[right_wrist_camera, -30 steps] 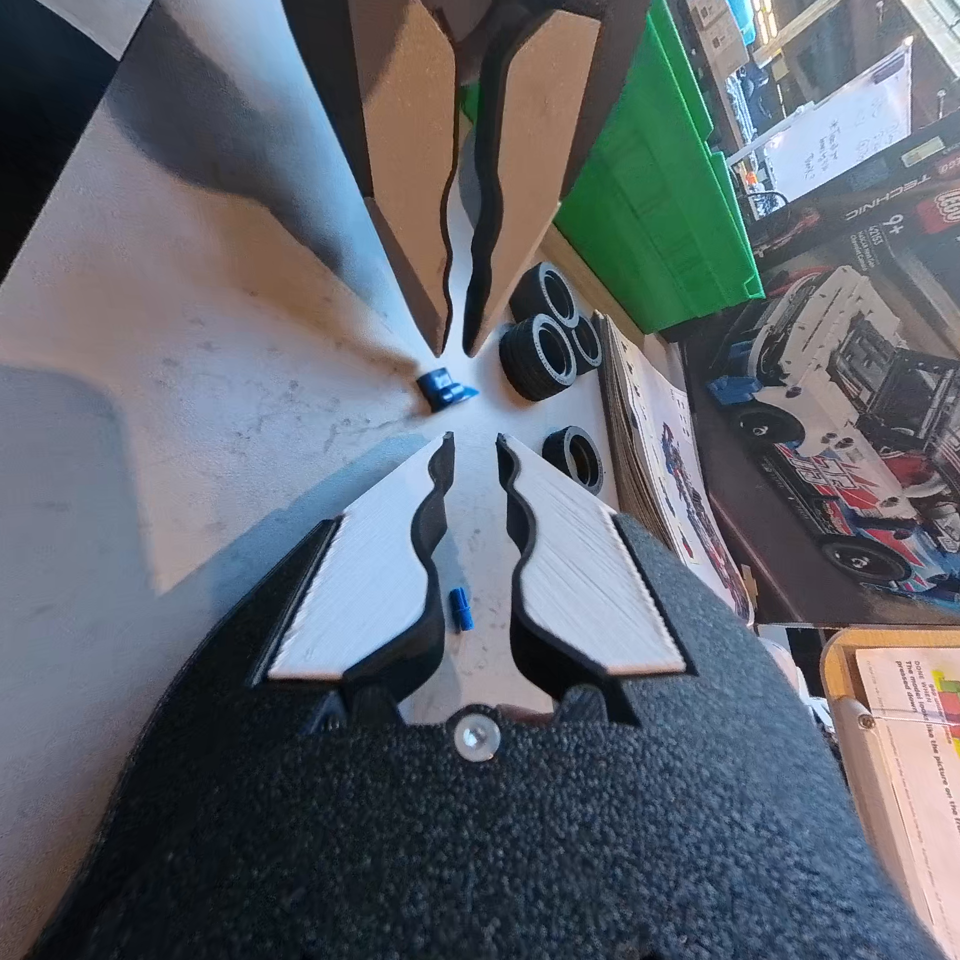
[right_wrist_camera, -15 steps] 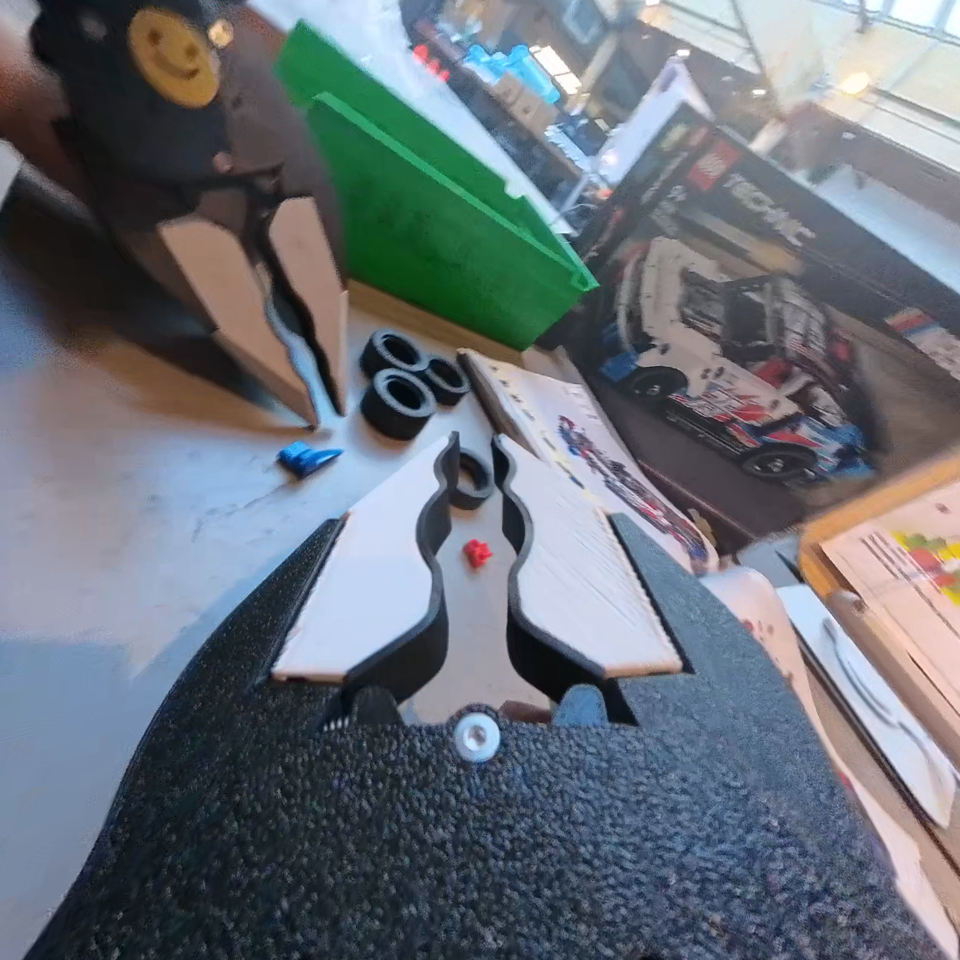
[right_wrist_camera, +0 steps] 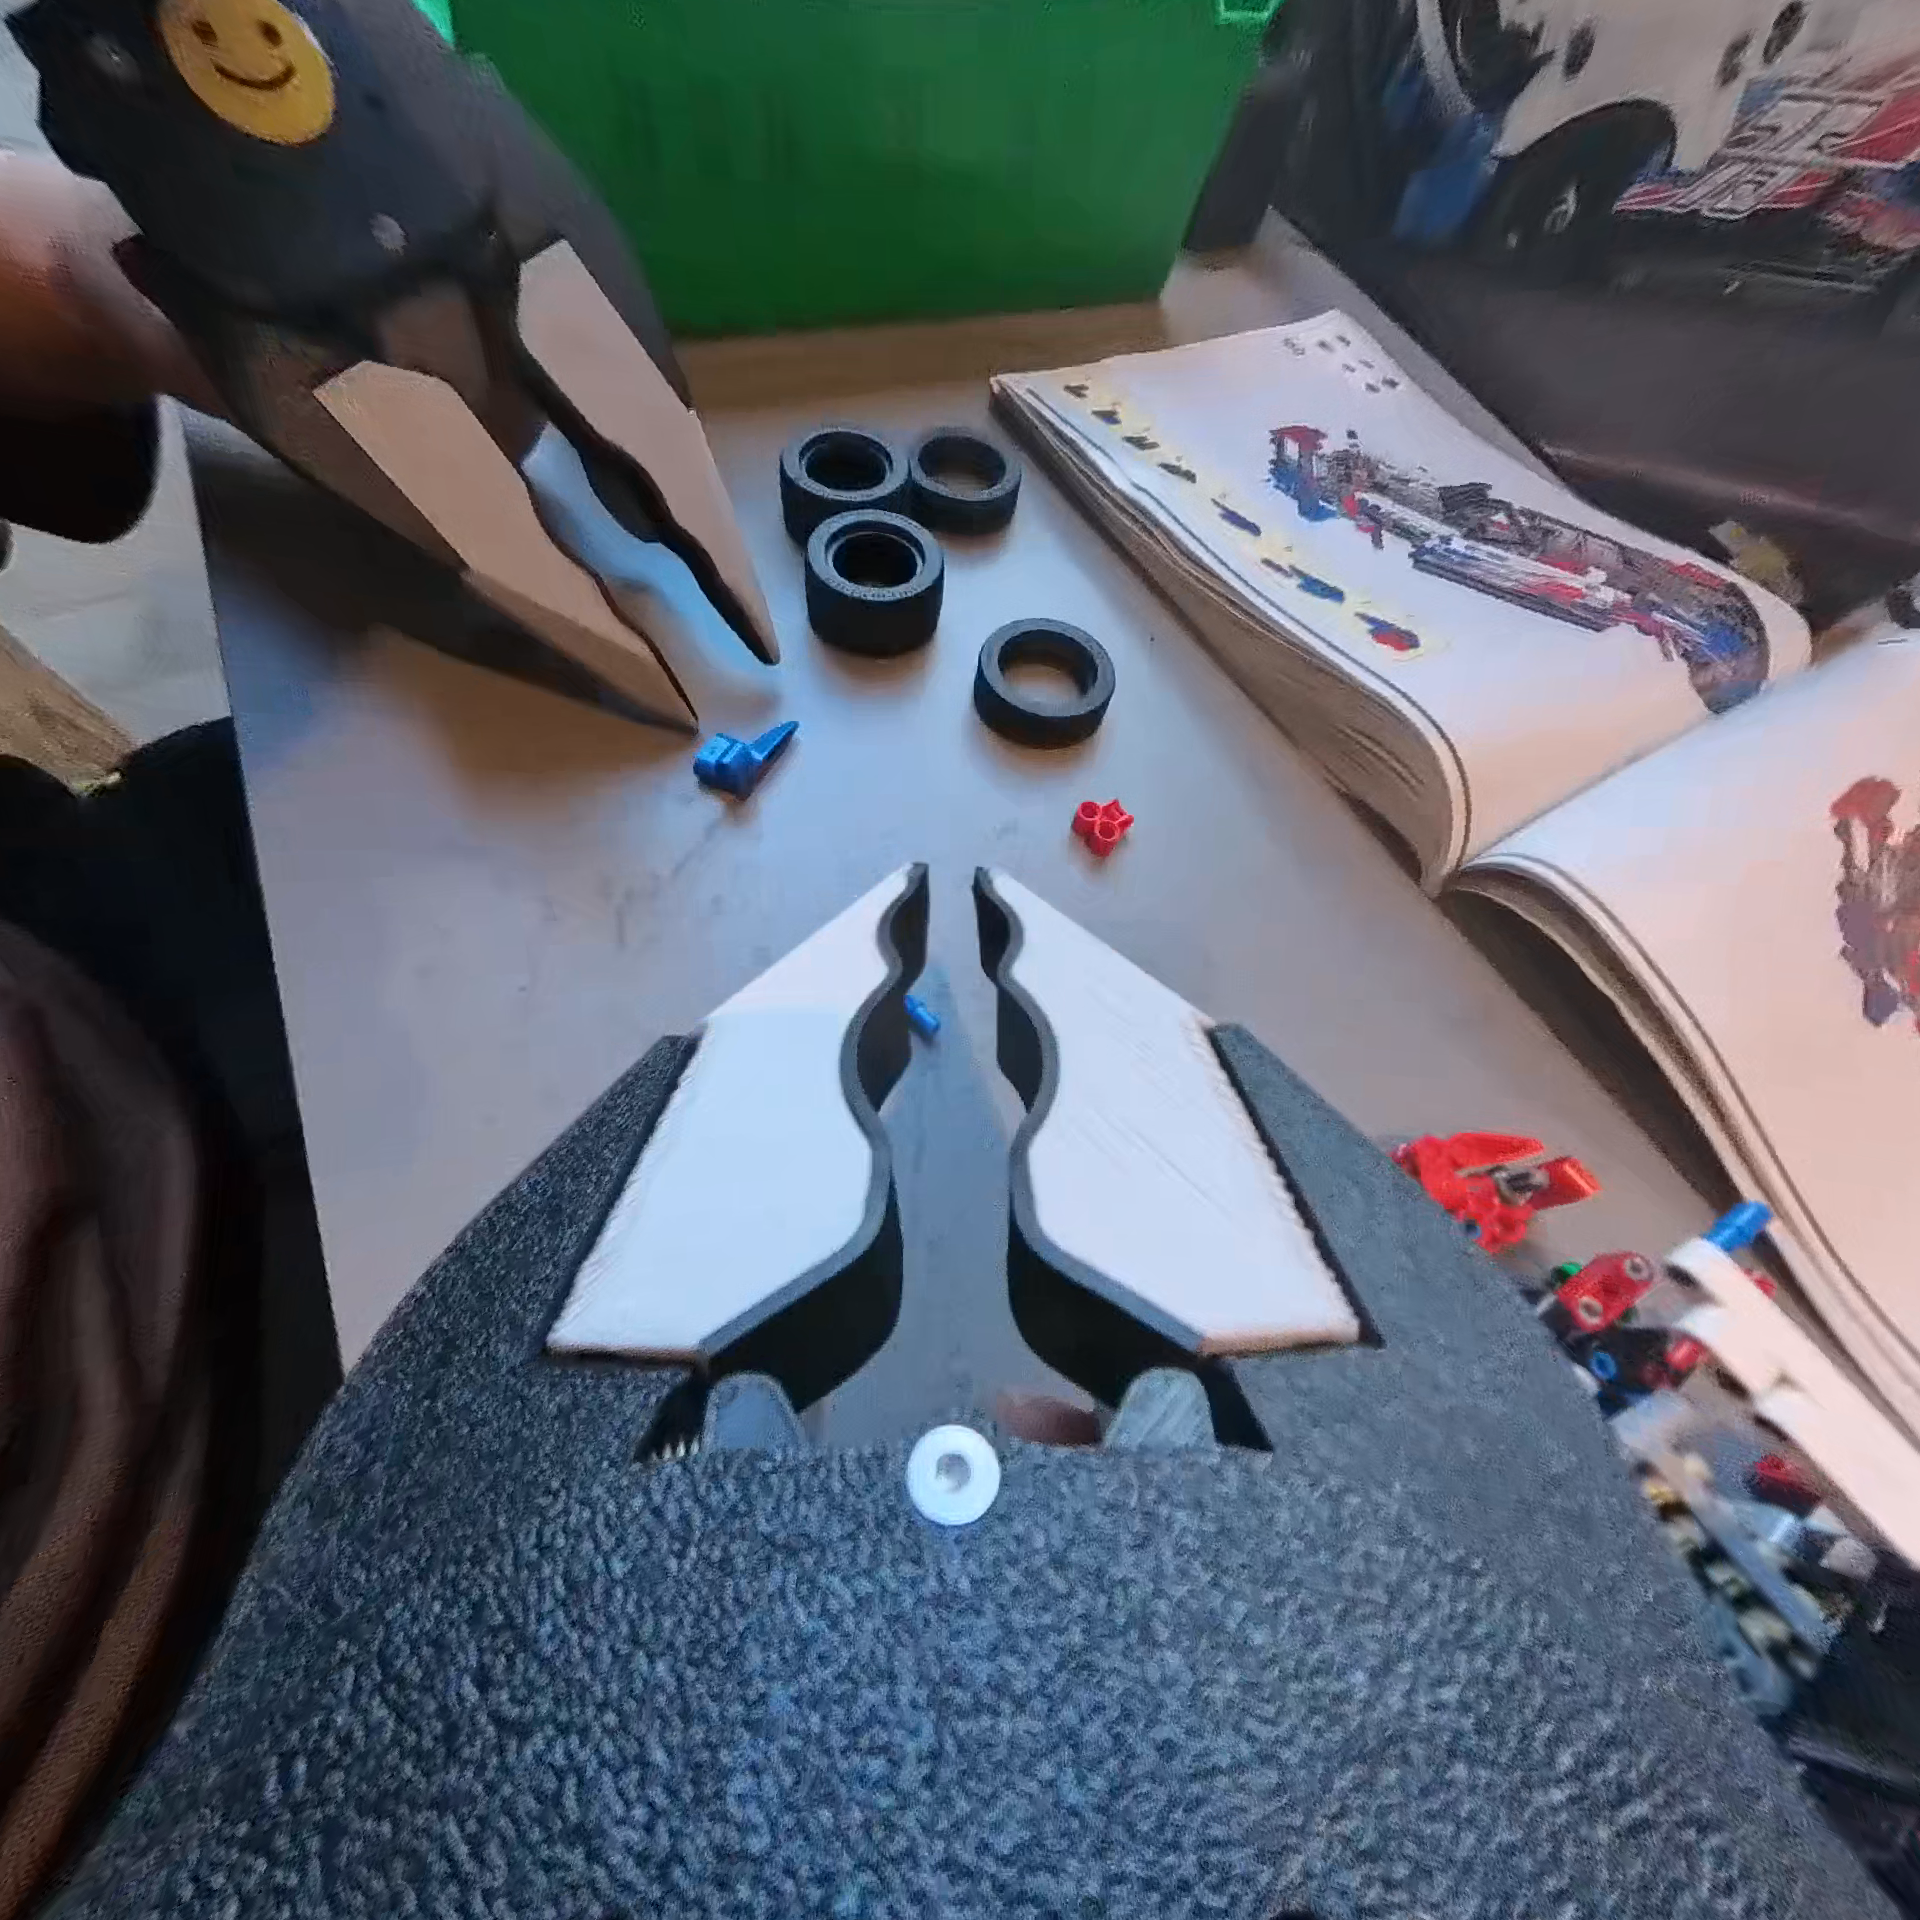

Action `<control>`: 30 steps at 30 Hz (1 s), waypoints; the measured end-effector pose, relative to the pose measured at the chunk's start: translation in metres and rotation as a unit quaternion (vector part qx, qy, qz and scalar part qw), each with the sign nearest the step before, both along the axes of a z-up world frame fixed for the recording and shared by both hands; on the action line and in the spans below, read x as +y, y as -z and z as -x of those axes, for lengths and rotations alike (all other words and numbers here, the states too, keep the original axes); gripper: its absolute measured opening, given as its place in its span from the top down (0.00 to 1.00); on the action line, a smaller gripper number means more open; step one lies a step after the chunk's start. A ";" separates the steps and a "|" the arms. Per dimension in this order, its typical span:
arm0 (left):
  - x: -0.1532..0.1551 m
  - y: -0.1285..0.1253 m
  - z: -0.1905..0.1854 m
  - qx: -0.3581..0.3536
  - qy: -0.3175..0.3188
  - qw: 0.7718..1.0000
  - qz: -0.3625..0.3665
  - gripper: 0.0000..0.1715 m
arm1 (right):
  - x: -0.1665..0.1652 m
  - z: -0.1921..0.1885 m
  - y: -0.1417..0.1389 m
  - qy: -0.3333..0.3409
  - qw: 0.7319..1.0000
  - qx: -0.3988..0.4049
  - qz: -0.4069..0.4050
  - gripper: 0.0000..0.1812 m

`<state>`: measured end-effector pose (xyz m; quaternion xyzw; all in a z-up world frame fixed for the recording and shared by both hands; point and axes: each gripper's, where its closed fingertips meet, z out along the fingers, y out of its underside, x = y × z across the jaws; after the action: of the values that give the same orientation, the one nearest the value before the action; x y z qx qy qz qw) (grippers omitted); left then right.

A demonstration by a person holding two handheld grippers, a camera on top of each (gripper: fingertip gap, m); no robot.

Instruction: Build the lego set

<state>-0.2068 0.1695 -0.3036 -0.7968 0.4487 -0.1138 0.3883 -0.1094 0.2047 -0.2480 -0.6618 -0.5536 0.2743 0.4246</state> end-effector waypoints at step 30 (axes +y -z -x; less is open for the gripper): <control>0.001 -0.009 -0.019 -0.017 0.029 0.999 0.037 0.81 | -0.005 -0.016 0.043 -0.021 0.995 -0.077 0.059 0.99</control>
<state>-0.1876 0.1706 -0.2945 -0.7953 0.4602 -0.1554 0.3627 -0.0932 0.1992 -0.2913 -0.6927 -0.5815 0.2639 0.3353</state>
